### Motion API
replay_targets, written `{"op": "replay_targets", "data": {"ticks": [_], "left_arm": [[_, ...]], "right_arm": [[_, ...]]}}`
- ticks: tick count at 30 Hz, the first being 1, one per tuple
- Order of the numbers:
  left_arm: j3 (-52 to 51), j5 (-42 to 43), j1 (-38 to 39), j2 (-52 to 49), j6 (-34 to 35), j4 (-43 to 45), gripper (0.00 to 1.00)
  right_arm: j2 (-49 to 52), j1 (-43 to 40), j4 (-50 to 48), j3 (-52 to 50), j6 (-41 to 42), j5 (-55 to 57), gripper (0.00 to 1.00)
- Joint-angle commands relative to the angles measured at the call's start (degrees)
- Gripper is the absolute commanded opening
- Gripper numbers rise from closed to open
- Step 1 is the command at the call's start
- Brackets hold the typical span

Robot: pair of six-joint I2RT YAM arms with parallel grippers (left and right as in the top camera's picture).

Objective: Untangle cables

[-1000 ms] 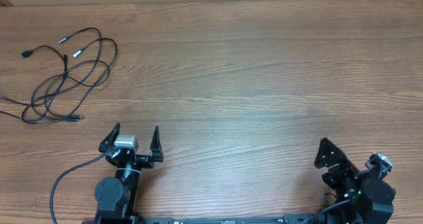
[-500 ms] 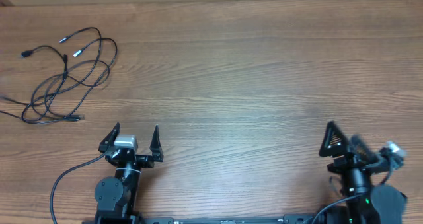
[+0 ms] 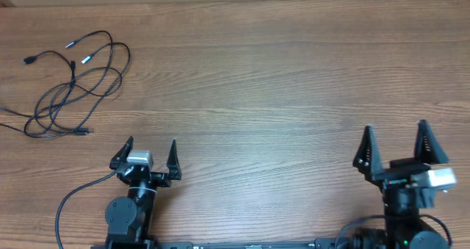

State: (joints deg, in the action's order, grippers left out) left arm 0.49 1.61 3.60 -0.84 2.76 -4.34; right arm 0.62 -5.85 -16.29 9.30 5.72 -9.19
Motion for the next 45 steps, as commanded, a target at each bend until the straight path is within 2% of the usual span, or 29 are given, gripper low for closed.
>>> {"op": "replay_targets", "data": {"ticks": [1,7,18,45], "left_arm": [[-0.2,-0.3,-0.6,0.6,-0.9,-0.1,1.0],[-0.2,-0.3,-0.6,0.6,-0.9,-0.1,1.0],[-0.2,-0.3,-0.6,0.6,-0.9,-0.1,1.0],[-0.2,-0.3,-0.6,0.6,-0.9,-0.1,1.0]], "right_arm": [[-0.5,0.4,-3.6,-3.4,-1.7,-0.9,1.0],[-0.5,0.4,-3.4,-8.7,-1.7,-1.0,1.0],[-0.5,0.4,20.3,-8.9,-1.5,-0.4,1.0],[-0.5,0.4,20.1,-8.9,-1.5,-0.5,1.0]]}}
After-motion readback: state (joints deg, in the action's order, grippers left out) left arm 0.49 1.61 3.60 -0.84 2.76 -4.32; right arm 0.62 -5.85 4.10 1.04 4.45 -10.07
